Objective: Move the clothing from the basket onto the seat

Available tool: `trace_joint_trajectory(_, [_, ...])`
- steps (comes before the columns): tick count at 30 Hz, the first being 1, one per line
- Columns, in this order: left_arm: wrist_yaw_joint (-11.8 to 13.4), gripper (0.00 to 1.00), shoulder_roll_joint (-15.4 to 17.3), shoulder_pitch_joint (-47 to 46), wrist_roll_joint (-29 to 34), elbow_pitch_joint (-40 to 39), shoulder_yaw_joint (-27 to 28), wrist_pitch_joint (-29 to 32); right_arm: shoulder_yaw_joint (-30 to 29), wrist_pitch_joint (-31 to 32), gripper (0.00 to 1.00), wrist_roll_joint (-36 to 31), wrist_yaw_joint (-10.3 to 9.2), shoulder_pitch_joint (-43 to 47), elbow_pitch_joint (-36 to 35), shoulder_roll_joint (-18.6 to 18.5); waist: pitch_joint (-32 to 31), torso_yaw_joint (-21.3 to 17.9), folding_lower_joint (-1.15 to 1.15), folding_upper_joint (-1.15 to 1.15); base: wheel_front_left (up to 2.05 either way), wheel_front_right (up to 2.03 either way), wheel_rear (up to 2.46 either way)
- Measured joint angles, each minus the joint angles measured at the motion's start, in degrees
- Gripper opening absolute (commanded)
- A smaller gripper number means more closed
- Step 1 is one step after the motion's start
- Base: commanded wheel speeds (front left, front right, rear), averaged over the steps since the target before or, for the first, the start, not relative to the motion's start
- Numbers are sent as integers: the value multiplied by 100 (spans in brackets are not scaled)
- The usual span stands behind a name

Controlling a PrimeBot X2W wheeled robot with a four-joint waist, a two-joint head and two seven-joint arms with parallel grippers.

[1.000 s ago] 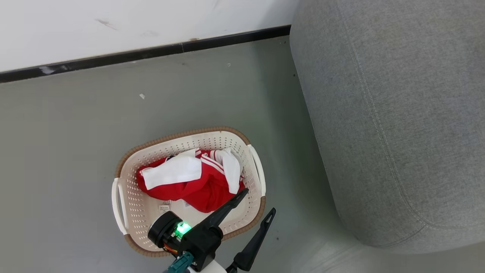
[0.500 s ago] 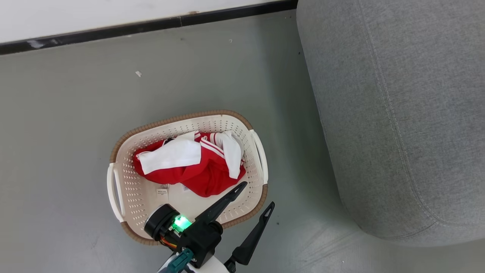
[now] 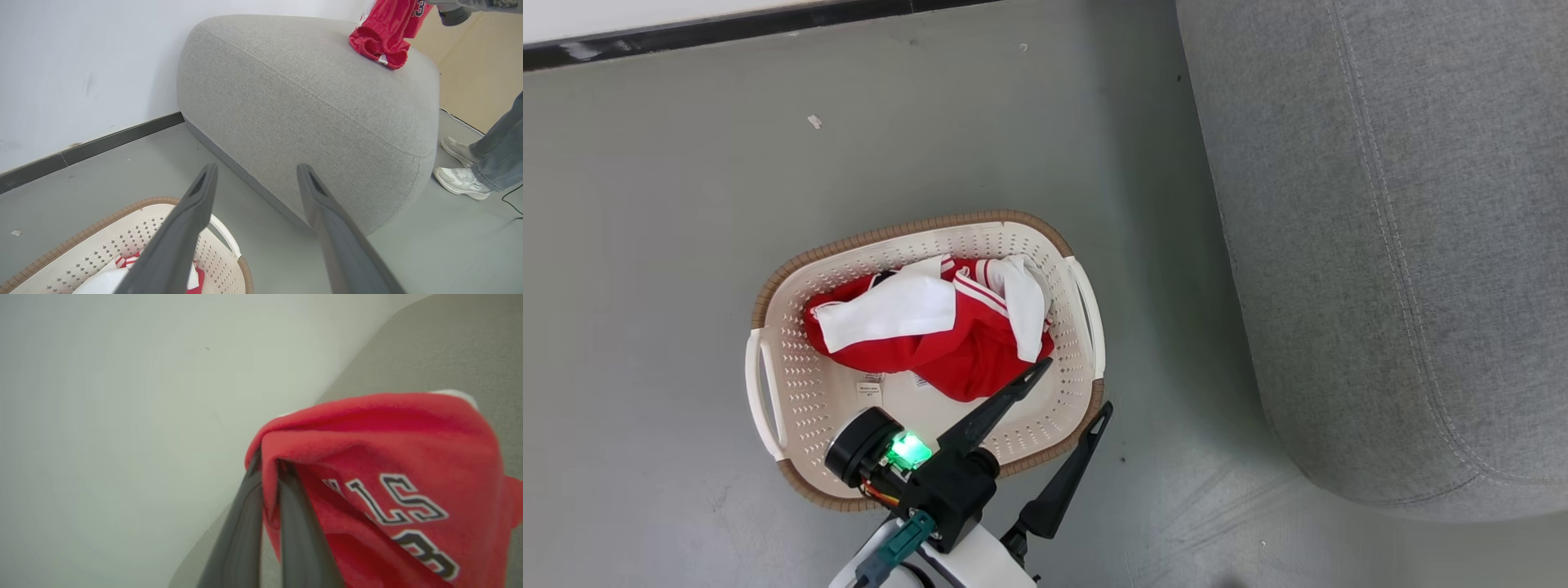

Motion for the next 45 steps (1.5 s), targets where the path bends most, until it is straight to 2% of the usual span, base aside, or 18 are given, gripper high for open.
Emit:
trace_joint_trajectory(11, [-1, 100, -4, -47, -2, 12, 29, -1, 363, -127, 0, -268, 0, 374, 198, 97, -10, -49, 0, 0, 0, 0, 0])
trace_joint_trajectory(12, [-1, 100, -5, -50, -2, 14, 32, -1, 370, -138, 7, -281, 0, 392, 219, 97, -13, -51, 0, 0, 0, 0, 0])
trace_joint_trajectory(13, [-1, 100, -7, -53, -2, 18, 35, -2, 389, -172, 27, -327, 0, 408, 241, 90, -18, -54, 0, 0, 0, 0, 0])
trace_joint_trajectory(14, [-1, 100, -9, -56, -2, 24, 40, -4, 393, -175, 39, -347, 0, 434, 247, 87, -24, -55, 0, 0, 0, 0, 0])
trace_joint_trajectory(15, [-1, 100, -11, -59, -2, 33, 44, -7, 396, -176, 45, -352, 0, 461, 256, 86, -31, -56, 0, 0, 0, 0, 0])
trace_joint_trajectory(18, [-1, 100, -20, -74, -5, 64, 54, -10, 414, -177, 91, -426, 0, 515, 304, 79, -62, -60, 0, 0, 0, 0, 0])
trace_joint_trajectory(19, [-1, 100, -26, -81, -11, 73, 54, -29, 398, -186, 100, -426, 0, 515, 324, 79, -74, -61, 0, 0, 0, 0, 0])
trace_joint_trajectory(27, [-1, 100, -55, -81, -25, 134, 53, -67, 342, -192, 100, -524, 0, 607, 316, 69, -180, -82, 0, 0, 0, 0, 0])
trace_joint_trajectory(35, [-1, 100, -121, -81, -115, 176, 74, -156, 292, -200, 100, -744, 0, 734, -15, 56, -270, -76, 0, 0, 0, 0, 0])
trace_joint_trajectory(45, [-1, 100, -201, -83, -214, 299, 134, -302, 263, -201, 100, -781, 0, 1229, -439, 485, -463, -58, 0, 0, 0, 0, 0])
